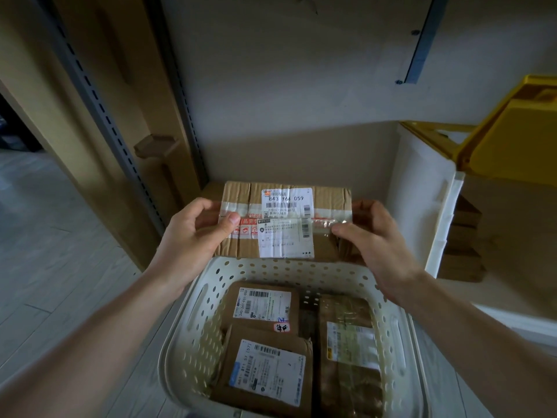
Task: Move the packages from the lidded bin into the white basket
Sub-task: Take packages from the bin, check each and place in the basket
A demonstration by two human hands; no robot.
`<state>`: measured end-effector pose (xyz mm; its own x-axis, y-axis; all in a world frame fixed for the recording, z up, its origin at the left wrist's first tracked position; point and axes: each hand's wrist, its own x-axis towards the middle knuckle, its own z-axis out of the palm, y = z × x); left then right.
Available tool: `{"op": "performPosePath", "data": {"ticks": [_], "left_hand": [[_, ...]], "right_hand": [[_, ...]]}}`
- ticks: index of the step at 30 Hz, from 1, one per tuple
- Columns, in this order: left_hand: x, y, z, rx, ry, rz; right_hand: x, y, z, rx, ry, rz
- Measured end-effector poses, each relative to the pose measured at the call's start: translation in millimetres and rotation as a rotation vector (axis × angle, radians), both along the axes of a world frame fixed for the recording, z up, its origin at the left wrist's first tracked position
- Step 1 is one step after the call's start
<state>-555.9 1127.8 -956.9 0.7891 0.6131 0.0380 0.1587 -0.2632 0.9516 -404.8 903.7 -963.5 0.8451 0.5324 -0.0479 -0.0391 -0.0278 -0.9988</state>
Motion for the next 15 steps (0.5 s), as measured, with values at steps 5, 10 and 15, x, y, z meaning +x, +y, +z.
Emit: {"op": "performPosePath", "data": {"ticks": [5,10,15], "left_hand": [[-2.4,10.5,-13.6,0.059,0.185,-0.01],[-2.6,23.2,-31.6,0.176,0.387,-0.082],[3.5,27.7,-55.0,0.285,0.565,-0.148]], "right_hand": [[-9.6,3.7,-20.1,-0.144,0.033,0.022],[-13.6,6.9,-34.3,-0.264,0.09,0.074],[-13.2,12.5,-59.7,-0.418,0.226,0.113]]}}
